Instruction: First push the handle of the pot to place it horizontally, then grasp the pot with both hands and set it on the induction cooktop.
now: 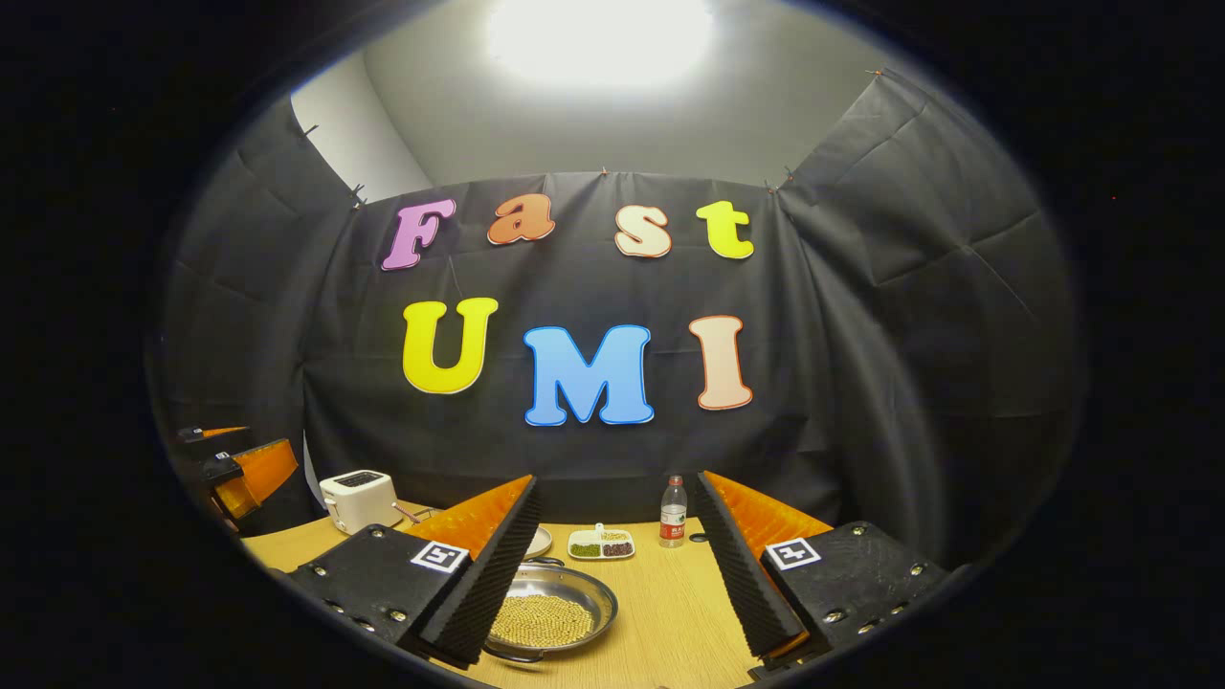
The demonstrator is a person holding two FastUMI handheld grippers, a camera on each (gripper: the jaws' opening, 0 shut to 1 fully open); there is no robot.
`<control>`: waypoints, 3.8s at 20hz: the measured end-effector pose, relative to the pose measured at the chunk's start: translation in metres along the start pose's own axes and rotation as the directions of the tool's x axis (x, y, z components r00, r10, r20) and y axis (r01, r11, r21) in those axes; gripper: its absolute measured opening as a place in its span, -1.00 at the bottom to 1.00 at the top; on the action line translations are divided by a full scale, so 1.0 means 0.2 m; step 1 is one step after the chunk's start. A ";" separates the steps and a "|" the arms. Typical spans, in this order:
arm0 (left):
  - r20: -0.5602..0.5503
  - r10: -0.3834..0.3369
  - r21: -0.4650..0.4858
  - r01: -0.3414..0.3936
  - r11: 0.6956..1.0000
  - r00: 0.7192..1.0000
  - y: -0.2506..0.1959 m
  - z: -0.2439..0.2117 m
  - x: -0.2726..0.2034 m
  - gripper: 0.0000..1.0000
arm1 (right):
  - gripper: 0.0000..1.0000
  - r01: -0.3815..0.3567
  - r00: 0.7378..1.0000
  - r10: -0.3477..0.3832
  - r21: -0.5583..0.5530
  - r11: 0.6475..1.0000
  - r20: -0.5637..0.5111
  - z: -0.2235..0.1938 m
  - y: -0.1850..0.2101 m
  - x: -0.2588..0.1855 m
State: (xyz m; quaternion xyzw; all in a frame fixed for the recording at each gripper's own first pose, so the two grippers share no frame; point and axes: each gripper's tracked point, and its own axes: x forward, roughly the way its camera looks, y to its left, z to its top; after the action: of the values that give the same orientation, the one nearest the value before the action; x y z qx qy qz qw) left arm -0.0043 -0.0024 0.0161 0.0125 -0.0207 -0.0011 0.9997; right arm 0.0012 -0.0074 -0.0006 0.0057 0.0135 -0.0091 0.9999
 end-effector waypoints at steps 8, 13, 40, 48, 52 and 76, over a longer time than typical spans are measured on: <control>0.012 -0.002 0.005 0.002 1.000 1.000 -0.01 0.03 -0.01 0.97 | 0.46 -0.004 1.000 0.004 -0.004 1.000 -0.011 0.00 -0.01 -0.01; 0.014 -0.006 0.006 0.006 1.000 1.000 -0.04 0.04 0.00 0.93 | -0.14 -0.002 1.000 0.002 -0.010 1.000 -0.009 0.00 -0.02 -0.01; 0.019 0.147 0.044 -0.148 0.988 0.989 -0.10 0.08 -0.11 0.89 | -0.99 -0.151 0.988 0.153 0.036 0.988 -0.031 -0.11 -0.07 0.12; 0.034 0.187 0.049 -0.188 0.981 0.982 0.03 0.09 -0.08 0.99 | -0.99 -0.282 0.955 0.285 0.050 0.958 -0.079 -0.22 0.21 0.18; 0.032 0.208 0.043 -0.209 0.977 0.978 0.14 0.08 -0.03 0.93 | -0.98 -0.345 0.929 0.349 0.053 0.937 -0.125 -0.29 0.38 0.22; -0.015 0.290 0.031 -0.289 0.957 0.957 0.61 -0.11 0.24 0.97 | -0.98 -0.563 0.642 0.547 0.154 0.812 -0.538 -1.15 1.01 0.20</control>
State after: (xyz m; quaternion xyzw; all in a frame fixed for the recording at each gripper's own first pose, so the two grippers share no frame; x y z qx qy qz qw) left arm 0.0441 0.1195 0.0000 0.0236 -0.0128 0.1458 0.9890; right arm 0.0395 0.1964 -0.2297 -0.0016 0.3028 0.2998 0.9047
